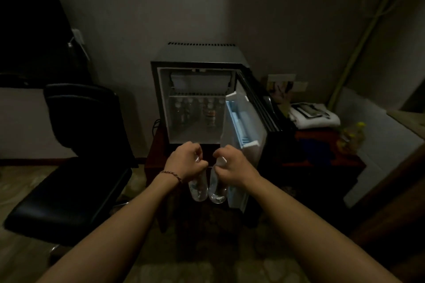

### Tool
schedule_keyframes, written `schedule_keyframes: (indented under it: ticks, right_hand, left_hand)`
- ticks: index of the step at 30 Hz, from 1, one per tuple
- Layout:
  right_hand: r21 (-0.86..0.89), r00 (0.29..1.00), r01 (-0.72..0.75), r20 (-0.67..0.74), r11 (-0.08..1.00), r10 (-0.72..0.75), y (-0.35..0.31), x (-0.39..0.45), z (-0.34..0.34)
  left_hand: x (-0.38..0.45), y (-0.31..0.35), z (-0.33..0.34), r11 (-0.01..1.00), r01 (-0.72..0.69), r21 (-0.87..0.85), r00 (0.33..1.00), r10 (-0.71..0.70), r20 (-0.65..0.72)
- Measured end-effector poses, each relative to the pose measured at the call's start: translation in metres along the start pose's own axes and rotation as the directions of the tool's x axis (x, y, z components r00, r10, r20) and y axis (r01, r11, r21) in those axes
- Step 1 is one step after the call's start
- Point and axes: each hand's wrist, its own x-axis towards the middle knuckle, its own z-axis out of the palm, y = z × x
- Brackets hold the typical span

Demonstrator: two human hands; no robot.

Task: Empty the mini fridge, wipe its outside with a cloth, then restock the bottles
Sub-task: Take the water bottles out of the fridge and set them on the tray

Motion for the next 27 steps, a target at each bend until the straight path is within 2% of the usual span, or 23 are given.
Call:
schedule_keyframes:
  ticks: [6,11,16,22,25,27]
  right_hand:
    - [-0.047,0.991,-0.135,-0.010,0.990,0.135,0.015,-0.069,-0.005]
    - [-0.011,0.971,-0.239,0.009,0.971,0.239,0.046,-0.118,-0.017]
    - [-0.125,0.960,-0.280,-0.003,0.952,0.282,0.086,-0.143,-0.042]
    - [-0.129,0.958,-0.285,-0.003,0.950,0.287,0.155,-0.148,-0.086]
    - [-0.136,0.966,-0.255,0.018,0.957,0.260,0.197,-0.141,-0.113]
    - [-0.118,0.970,-0.235,0.028,0.965,0.240,0.222,-0.137,-0.133]
  left_hand:
    - [-0.043,0.040,0.029,0.993,-0.113,0.036,0.984,0.107,0.140]
    - [-0.066,0.075,0.061,0.982,-0.190,-0.003,0.967,0.188,0.175]
    - [-0.076,0.121,0.091,0.966,-0.257,-0.033,0.937,0.258,0.236]
    - [-0.063,0.187,0.139,0.972,-0.232,-0.041,0.921,0.233,0.312]
    - [-0.042,0.221,0.166,0.985,-0.155,-0.071,0.947,0.169,0.273]
    - [-0.023,0.244,0.177,0.993,-0.116,-0.008,0.968,0.115,0.224]
